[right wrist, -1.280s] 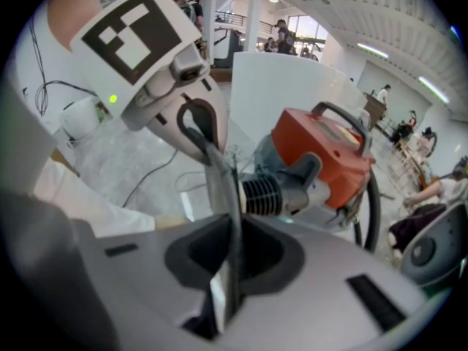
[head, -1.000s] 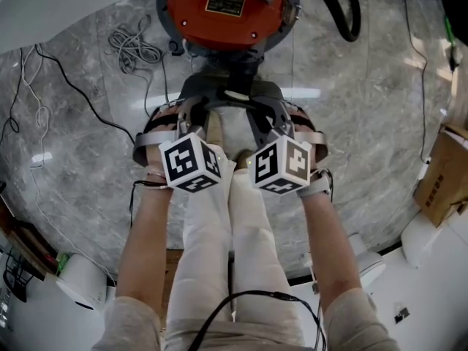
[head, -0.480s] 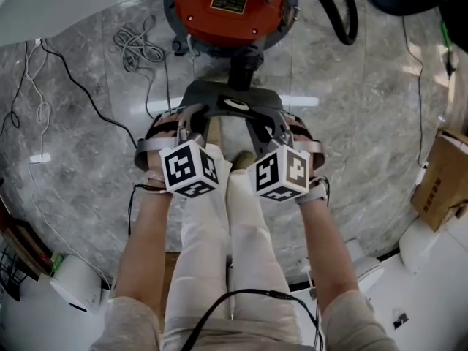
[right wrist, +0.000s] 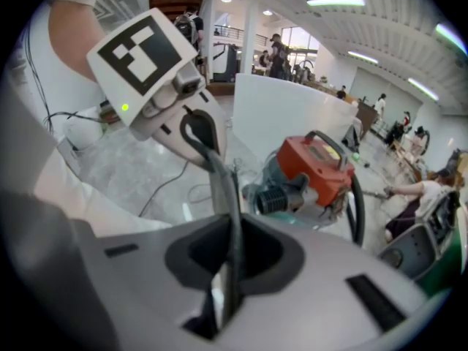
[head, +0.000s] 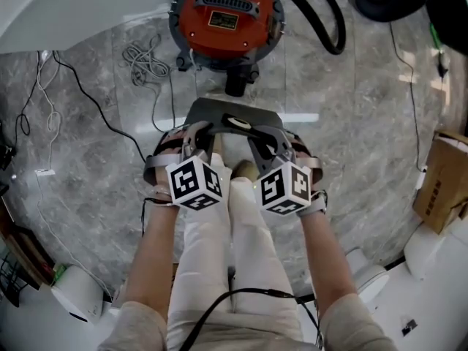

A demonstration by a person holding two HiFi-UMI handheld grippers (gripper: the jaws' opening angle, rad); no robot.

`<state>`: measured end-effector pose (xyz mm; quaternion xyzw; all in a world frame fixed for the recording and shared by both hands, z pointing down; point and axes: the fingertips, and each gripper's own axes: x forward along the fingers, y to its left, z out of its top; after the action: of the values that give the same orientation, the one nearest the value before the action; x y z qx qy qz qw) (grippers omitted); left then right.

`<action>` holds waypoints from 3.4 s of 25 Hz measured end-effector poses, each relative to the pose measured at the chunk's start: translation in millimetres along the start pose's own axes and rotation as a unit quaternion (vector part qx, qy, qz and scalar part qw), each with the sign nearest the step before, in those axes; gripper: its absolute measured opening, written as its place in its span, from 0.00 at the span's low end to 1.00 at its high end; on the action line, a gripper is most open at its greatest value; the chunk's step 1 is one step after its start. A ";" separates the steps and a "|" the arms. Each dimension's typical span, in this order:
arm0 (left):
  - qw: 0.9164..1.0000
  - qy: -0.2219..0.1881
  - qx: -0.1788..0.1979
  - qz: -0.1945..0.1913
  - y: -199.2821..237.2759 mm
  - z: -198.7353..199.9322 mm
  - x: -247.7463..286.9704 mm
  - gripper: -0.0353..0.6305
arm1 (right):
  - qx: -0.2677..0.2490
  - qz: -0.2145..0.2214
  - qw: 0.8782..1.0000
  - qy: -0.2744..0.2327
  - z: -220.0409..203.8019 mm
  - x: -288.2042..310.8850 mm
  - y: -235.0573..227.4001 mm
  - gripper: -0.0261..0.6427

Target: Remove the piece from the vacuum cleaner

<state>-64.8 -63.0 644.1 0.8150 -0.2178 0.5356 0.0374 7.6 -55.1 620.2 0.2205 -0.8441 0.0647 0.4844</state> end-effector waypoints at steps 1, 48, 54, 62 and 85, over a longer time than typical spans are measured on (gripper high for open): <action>1.000 -0.003 -0.005 0.001 -0.9 2.4 -5.2 0.11 | -0.001 -0.001 1.000 -0.003 2.2 -5.8 0.6 0.11; 0.986 -0.133 -0.105 0.004 35.5 122.0 -308.7 0.11 | 0.008 0.054 0.993 -0.105 174.9 -278.2 -3.6 0.11; 0.986 -0.139 -0.093 0.009 35.0 132.4 -329.8 0.11 | 0.006 0.063 0.991 -0.116 186.6 -299.3 -3.2 0.11; 0.985 -0.152 -0.079 0.009 35.5 141.8 -351.8 0.11 | 0.006 0.063 0.990 -0.130 196.3 -321.5 -0.9 0.11; 0.980 -0.169 -0.101 0.003 63.1 147.4 -382.6 0.11 | -0.007 0.082 0.986 -0.146 232.1 -333.8 -12.5 0.10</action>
<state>-90.2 -42.8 230.5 0.8852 -0.2769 0.3652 0.0806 -25.5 -37.8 215.1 0.1543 -0.9213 0.0658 0.3509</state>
